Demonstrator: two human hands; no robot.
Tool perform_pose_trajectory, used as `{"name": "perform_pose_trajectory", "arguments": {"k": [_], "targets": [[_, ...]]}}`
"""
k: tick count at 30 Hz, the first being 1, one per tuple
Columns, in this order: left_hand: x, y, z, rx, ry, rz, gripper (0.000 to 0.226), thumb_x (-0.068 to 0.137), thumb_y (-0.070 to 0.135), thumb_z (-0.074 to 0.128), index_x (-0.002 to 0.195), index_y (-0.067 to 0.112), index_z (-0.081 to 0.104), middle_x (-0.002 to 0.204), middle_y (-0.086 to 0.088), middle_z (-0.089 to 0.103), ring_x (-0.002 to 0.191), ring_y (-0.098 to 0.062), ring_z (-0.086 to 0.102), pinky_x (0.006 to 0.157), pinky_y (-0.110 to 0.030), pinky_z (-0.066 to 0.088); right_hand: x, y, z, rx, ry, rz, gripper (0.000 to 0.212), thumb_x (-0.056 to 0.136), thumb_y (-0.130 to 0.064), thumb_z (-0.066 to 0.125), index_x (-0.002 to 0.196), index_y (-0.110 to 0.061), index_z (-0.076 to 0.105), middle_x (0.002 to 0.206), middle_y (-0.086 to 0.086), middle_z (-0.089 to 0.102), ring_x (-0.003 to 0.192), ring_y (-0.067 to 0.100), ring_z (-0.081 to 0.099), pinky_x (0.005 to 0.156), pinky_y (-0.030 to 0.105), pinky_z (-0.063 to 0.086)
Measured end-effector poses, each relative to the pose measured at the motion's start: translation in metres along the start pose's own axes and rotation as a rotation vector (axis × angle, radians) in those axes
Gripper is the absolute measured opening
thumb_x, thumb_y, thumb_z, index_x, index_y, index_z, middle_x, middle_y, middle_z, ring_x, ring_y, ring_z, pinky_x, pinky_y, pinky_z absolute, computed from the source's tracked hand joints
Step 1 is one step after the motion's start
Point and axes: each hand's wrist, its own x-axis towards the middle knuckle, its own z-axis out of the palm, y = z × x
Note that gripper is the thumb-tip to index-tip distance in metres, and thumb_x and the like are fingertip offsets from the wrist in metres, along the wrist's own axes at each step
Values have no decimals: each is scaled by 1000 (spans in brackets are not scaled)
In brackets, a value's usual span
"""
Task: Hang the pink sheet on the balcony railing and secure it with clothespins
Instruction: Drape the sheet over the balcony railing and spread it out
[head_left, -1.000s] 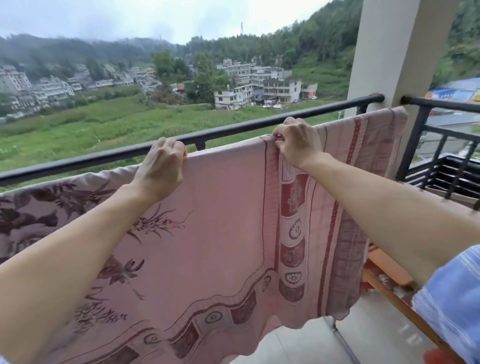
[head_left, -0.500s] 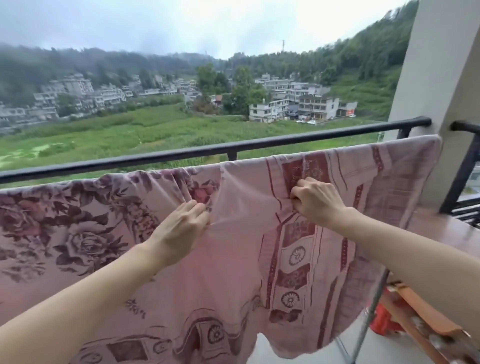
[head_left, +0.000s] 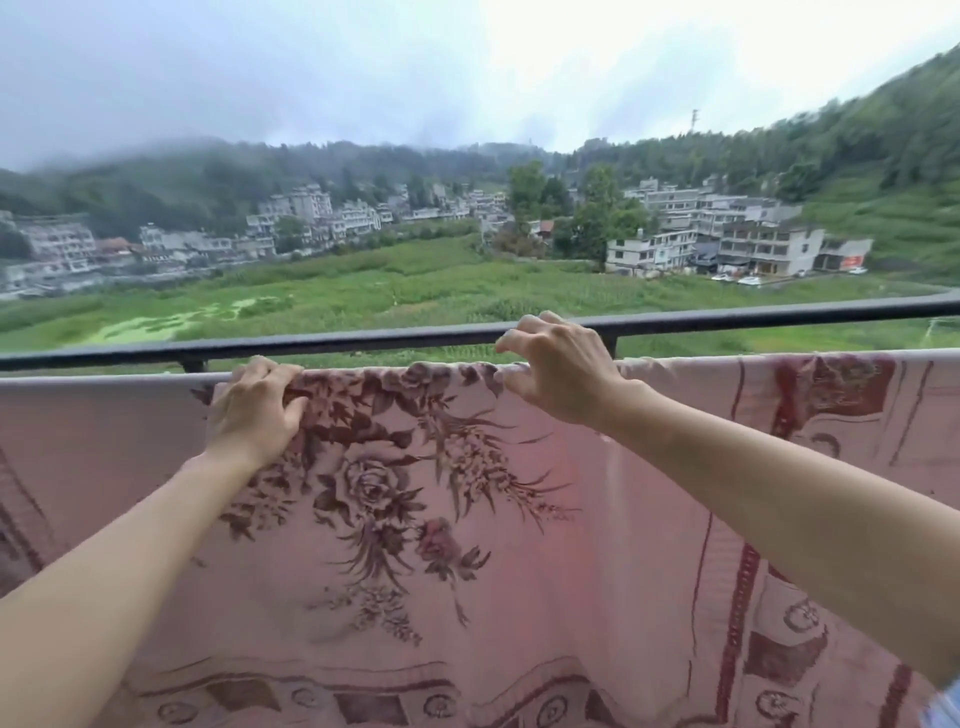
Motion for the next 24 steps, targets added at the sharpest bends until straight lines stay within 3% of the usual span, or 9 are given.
{"name": "perform_pose_trajectory", "arguments": {"k": [4, 7, 9, 13, 15, 19, 24], "targets": [[18, -57, -7, -20, 68, 100, 17, 83, 11, 70, 99, 4, 71, 99, -14, 63, 99, -37, 56, 83, -48, 46, 50, -58, 36, 12, -73, 16, 41, 86, -39, 68, 122, -18, 63, 114, 4, 63, 103, 26, 58, 73, 32, 38], [35, -86, -8, -52, 70, 338, 7, 78, 1, 73, 78, -3, 68, 82, -15, 62, 83, -35, 60, 70, -45, 52, 70, -89, 58, 53, -88, 82, 19, 87, -28, 68, 99, -13, 70, 99, 6, 66, 95, 28, 59, 76, 34, 45], [44, -98, -6, -61, 63, 481, 9, 80, -2, 70, 74, -3, 64, 79, -14, 60, 79, -33, 58, 68, -43, 52, 74, -99, 65, 36, -85, 129, 12, 88, -19, 65, 91, -8, 69, 93, 10, 66, 90, 31, 60, 76, 36, 47], [51, -111, -3, -77, 59, 636, 10, 80, -11, 62, 76, -2, 59, 79, -14, 55, 75, -30, 52, 72, -42, 50, 68, -116, 65, -26, -86, 167, 9, 90, -11, 62, 94, -4, 66, 93, 12, 66, 89, 31, 59, 76, 38, 47], [49, -129, -4, -69, 68, 666, 16, 74, -16, 63, 77, -1, 58, 79, -13, 54, 74, -29, 51, 71, -41, 50, 63, -134, 66, -33, -70, 114, 3, 89, -6, 62, 90, -6, 65, 89, 9, 66, 85, 27, 59, 72, 37, 47], [27, -192, -5, -24, 62, 657, 24, 67, -21, 63, 77, 1, 59, 79, -12, 55, 73, -29, 51, 68, -42, 50, 52, -181, 88, -71, -97, -54, 11, 86, 1, 60, 82, -9, 63, 82, 4, 64, 74, 22, 57, 63, 35, 51], [-3, -227, -5, -26, 11, 619, 18, 70, -14, 70, 77, 1, 64, 79, -10, 58, 71, -27, 54, 65, -38, 49, 56, -216, 119, -105, -224, -77, 12, 92, -12, 54, 84, -9, 63, 83, 4, 62, 77, 24, 56, 69, 40, 52]]}}
